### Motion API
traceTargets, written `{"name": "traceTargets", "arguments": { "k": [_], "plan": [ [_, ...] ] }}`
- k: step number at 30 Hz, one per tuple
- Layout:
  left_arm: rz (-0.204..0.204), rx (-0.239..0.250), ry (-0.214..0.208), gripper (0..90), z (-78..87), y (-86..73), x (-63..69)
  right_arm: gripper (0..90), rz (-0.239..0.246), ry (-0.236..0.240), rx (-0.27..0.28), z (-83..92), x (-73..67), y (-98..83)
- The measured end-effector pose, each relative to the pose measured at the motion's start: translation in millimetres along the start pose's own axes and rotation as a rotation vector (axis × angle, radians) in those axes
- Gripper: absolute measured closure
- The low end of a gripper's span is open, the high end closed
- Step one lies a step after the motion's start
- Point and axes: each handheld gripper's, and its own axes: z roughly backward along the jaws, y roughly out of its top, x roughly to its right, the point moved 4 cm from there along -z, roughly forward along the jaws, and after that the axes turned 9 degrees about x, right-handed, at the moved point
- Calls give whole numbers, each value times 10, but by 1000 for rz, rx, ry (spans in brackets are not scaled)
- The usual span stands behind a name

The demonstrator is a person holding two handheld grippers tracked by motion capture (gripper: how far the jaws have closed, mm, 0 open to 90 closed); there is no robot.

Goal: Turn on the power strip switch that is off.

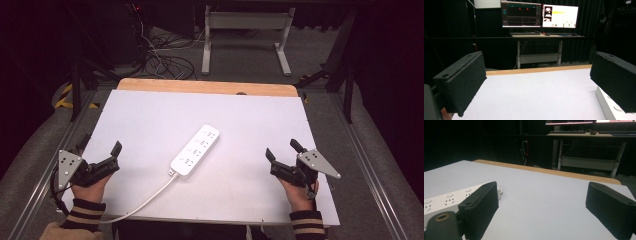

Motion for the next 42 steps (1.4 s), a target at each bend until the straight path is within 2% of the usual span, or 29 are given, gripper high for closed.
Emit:
{"name": "traceTargets", "arguments": {
  "k": [8,14,17,20,23,24,25,26,28,31,34,38,39,42],
  "plan": [
    [12,2,-3,11,-5,3,-3,119,18,10,-12,12,-36,7],
    [8,4,-5,10,-8,7,3,171,19,26,-15,25,-48,36],
    [8,4,-4,10,-7,6,0,273,20,40,-27,13,-55,24],
    [7,4,-5,10,-6,5,2,414,17,55,-32,16,-57,23],
    [9,3,-3,10,-5,5,1,666,9,57,-41,13,-53,17],
    [8,4,-3,10,-5,5,0,805,5,58,-44,16,-51,17],
    [9,4,-3,11,-6,6,0,877,-11,57,-45,15,-43,16],
    [9,4,-3,11,-7,6,0,900,-38,70,-61,10,-33,14],
    [5,2,-3,10,-8,4,-2,900,-28,62,-75,7,-22,12],
    [4,3,-4,11,-8,4,1,900,-45,69,-91,5,-18,30],
    [7,2,-2,11,-5,3,0,900,-41,55,-80,30,-10,141],
    [12,5,-5,12,-1,8,-4,900,-7,31,-99,103,-46,354],
    [9,5,-4,13,-1,9,-5,900,14,32,-108,123,-79,402],
    [8,4,-5,13,-2,9,-4,900,49,65,-129,165,-212,526]
  ]
}}
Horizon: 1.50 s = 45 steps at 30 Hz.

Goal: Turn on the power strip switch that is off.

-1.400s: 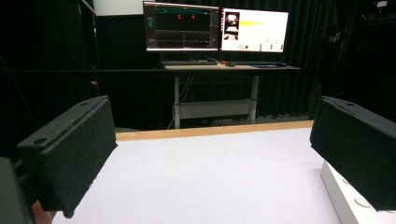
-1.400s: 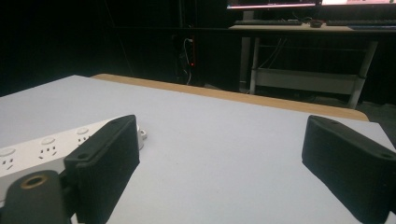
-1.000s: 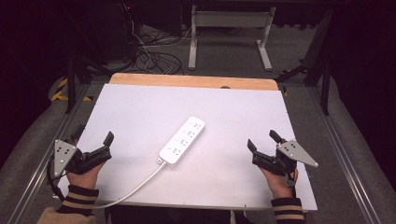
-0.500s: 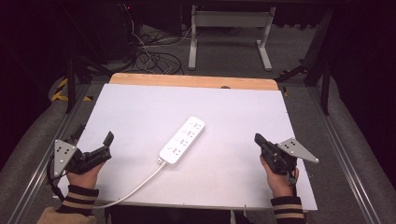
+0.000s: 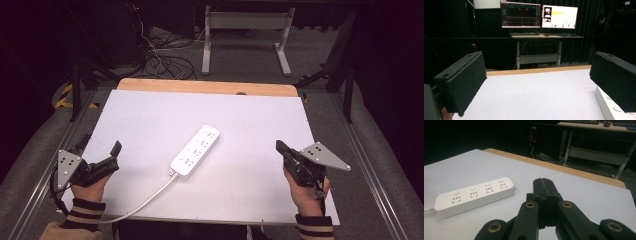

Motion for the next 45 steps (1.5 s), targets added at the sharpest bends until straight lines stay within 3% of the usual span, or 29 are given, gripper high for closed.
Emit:
{"name": "traceTargets", "arguments": {
  "k": [5,8,11,13,15,18,23,31,39,45],
  "plan": [
    [3,-3,1,16,-6,-5,-2,900,44,65,-9,27,-254,204],
    [-6,-4,-1,16,-11,-6,5,900,77,105,16,58,-429,369],
    [-4,-7,-2,16,-18,-10,16,900,101,174,60,98,-648,552],
    [-3,-7,-4,16,-24,-13,19,900,80,235,93,96,-782,615],
    [-5,-7,-7,16,-25,-13,22,900,112,255,58,39,-895,590],
    [-10,-8,-7,17,-27,-16,22,900,128,284,53,-24,-1005,591],
    [-8,-13,-8,17,-28,-22,31,900,164,302,-37,-362,-1134,500],
    [-11,-16,-8,18,-17,-28,16,900,134,351,-92,-880,-1288,398],
    [-17,-17,-14,20,-18,-30,28,900,156,399,-176,-1218,-1513,234],
    [-11,-21,-16,22,-20,-34,28,900,166,409,-226,-1373,-1586,149]
  ]
}}
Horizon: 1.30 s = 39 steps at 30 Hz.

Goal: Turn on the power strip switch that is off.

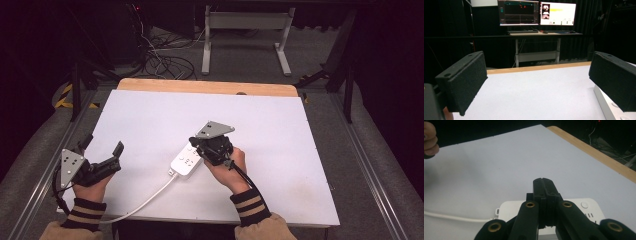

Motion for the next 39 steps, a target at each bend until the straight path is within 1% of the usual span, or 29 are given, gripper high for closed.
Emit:
{"name": "traceTargets", "arguments": {
  "k": [4,7,9,12,13,17,21,28,34,36,39],
  "plan": [
    [-5,-2,-1,23,2,1,3,900,16,9,-39,-70,-15,-52],
    [-7,-3,-2,23,5,0,4,900,41,26,-59,-99,-48,-105],
    [-6,-3,-2,25,7,-2,2,900,41,35,-62,-110,-56,-143],
    [-3,-6,2,25,13,-4,-1,900,26,41,-61,-128,-55,-204],
    [-4,-5,2,25,19,-3,-1,900,34,41,-72,-134,-47,-224],
    [-16,-7,5,26,50,2,-14,900,22,39,-67,-132,3,-240],
    [-18,-9,11,27,83,5,-27,900,14,41,-79,-159,41,-280],
    [-20,-15,26,27,135,7,-58,900,17,57,-101,-281,41,-338],
    [-28,-21,25,27,145,-5,-53,900,6,55,-106,-358,64,-384],
    [-32,-24,22,28,146,-8,-50,900,-1,58,-107,-395,51,-406],
    [-35,-24,23,28,158,-5,-50,900,9,66,-111,-475,-9,-446]
  ]
}}
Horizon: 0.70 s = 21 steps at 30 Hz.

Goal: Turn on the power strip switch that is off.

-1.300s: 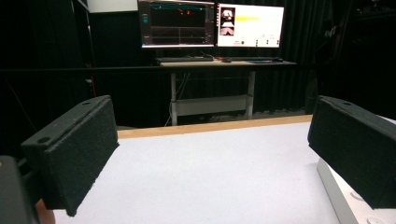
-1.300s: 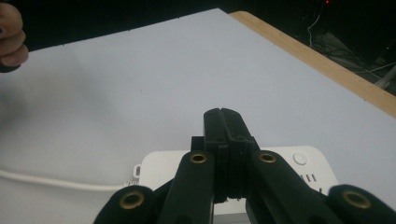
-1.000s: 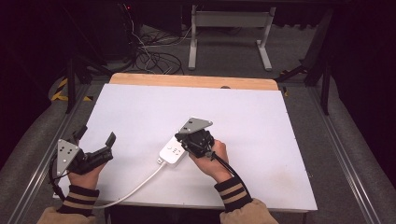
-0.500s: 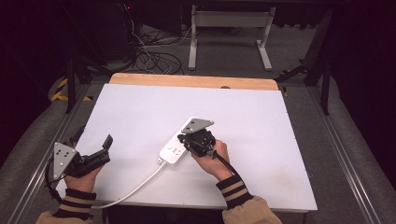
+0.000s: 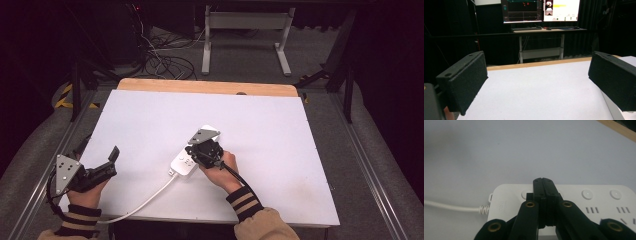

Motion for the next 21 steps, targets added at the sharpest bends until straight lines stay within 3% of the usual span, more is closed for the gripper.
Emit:
{"name": "traceTargets", "arguments": {
  "k": [6,10,21],
  "plan": [
    [-1,0,4,27,23,4,-16,900,25,12,-31,-187,-95,-74],
    [-3,-4,2,26,30,0,-18,900,16,14,-9,-223,-93,-66],
    [-2,-11,1,25,26,-6,-16,900,22,23,-29,-322,-125,-123]
  ]
}}
